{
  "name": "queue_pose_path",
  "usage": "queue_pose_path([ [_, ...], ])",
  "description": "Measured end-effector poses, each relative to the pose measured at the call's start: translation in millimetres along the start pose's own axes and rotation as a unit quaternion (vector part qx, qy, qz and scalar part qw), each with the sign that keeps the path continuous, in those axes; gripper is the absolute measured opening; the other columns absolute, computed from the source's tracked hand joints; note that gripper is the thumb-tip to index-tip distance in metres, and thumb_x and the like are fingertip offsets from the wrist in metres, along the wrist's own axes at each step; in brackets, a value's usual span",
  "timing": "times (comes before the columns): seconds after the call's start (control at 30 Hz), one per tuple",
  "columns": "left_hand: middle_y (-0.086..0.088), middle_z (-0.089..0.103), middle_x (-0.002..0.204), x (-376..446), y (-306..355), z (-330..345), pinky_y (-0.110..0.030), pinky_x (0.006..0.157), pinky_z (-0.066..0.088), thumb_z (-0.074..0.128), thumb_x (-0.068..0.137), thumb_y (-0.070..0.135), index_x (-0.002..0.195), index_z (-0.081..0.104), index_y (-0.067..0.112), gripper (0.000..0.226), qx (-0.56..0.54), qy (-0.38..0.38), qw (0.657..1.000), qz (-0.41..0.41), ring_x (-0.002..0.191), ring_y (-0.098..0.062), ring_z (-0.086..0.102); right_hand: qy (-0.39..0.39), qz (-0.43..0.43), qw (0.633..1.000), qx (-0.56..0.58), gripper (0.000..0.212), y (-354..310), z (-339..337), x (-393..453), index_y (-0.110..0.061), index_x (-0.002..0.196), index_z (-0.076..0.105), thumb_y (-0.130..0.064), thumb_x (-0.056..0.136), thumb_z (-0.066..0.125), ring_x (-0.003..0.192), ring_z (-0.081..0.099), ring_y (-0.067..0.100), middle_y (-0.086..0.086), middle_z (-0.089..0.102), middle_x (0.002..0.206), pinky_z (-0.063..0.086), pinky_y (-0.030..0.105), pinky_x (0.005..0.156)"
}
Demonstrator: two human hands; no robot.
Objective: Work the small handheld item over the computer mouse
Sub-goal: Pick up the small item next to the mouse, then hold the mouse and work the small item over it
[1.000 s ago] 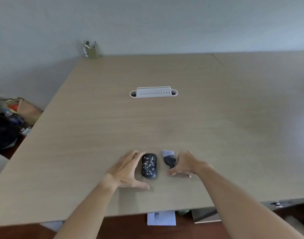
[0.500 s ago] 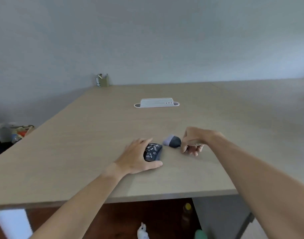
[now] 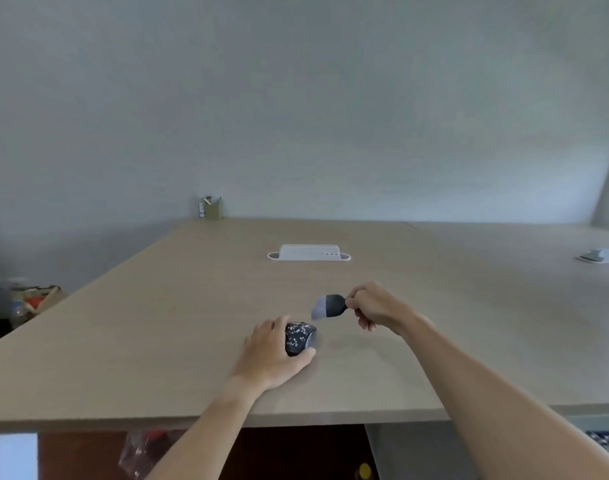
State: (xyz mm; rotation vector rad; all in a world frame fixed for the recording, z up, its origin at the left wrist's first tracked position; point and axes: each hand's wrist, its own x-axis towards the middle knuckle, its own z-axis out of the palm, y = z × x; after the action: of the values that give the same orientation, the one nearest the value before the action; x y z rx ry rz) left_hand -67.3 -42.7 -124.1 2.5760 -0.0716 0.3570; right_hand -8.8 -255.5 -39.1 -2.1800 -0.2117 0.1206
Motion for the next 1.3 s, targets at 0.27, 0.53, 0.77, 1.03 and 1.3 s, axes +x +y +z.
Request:
queue_pose_path([
  [0.27, 0.012, 0.046, 0.135, 3.1, -1.6, 3.8, -0.033, 0.106, 0.03, 0.057, 0.073, 0.058, 0.138, 0.037, 0.027, 0.075, -0.012, 0.015, 1.0, -0.001, 0.128, -0.016, 0.039, -0.088, 0.054, 0.994, 0.037, 0.032, 1.6, 14.3, 6.8, -0.015, 0.061, 0.03, 0.004, 0.081, 0.045, 0.047, 0.023, 0.017, 0.002, 0.025, 0.057, 0.017, 0.028, 0.049],
  [0.53, 0.011, 0.048, 0.121, 8.4, 0.6, 3.8, -0.031, 0.098, 0.033, 0.059, 0.072, 0.049, 0.125, 0.044, 0.028, 0.059, -0.018, 0.007, 1.0, -0.013, 0.12, -0.017, 0.043, -0.059, 0.021, 0.998, -0.016, 0.019, 17.8, 7.5, 17.1, -0.013, 0.068, 0.034, 0.002, 0.073, 0.044, 0.049, 0.022, 0.018, 0.004, 0.023, 0.062, 0.015, 0.029, 0.05],
  [0.77, 0.006, 0.048, 0.111, 14.1, 16.8, 12.3, -0.035, 0.088, 0.031, 0.056, 0.069, 0.049, 0.115, 0.047, 0.026, 0.051, 0.024, 0.015, 0.999, -0.039, 0.112, -0.02, 0.043, -0.067, -0.002, 0.997, 0.047, 0.009, 15.5, 20.3, 26.5, -0.01, 0.081, 0.049, -0.001, 0.083, 0.048, 0.047, 0.025, 0.016, 0.004, 0.027, 0.06, 0.018, 0.025, 0.046],
  [1.03, 0.002, 0.051, 0.116, 11.7, 20.1, 14.4, -0.035, 0.088, 0.031, 0.06, 0.075, 0.039, 0.115, 0.045, 0.022, 0.046, 0.0, 0.06, 0.997, -0.042, 0.113, -0.024, 0.043, 0.001, -0.006, 1.0, -0.022, 0.007, 19.6, 10.9, 23.7, -0.01, 0.079, 0.049, -0.006, 0.084, 0.048, 0.049, 0.032, 0.018, 0.006, 0.034, 0.064, 0.024, 0.026, 0.048],
  [1.3, 0.0, 0.05, 0.115, 5.2, 18.4, 14.6, -0.036, 0.089, 0.032, 0.061, 0.076, 0.04, 0.115, 0.045, 0.019, 0.047, 0.003, 0.057, 0.998, -0.037, 0.112, -0.026, 0.042, -0.031, -0.021, 0.997, -0.073, 0.007, 12.5, 29.2, 18.9, -0.008, 0.078, 0.054, -0.006, 0.082, 0.05, 0.053, 0.036, 0.022, 0.01, 0.041, 0.065, 0.026, 0.027, 0.047],
])
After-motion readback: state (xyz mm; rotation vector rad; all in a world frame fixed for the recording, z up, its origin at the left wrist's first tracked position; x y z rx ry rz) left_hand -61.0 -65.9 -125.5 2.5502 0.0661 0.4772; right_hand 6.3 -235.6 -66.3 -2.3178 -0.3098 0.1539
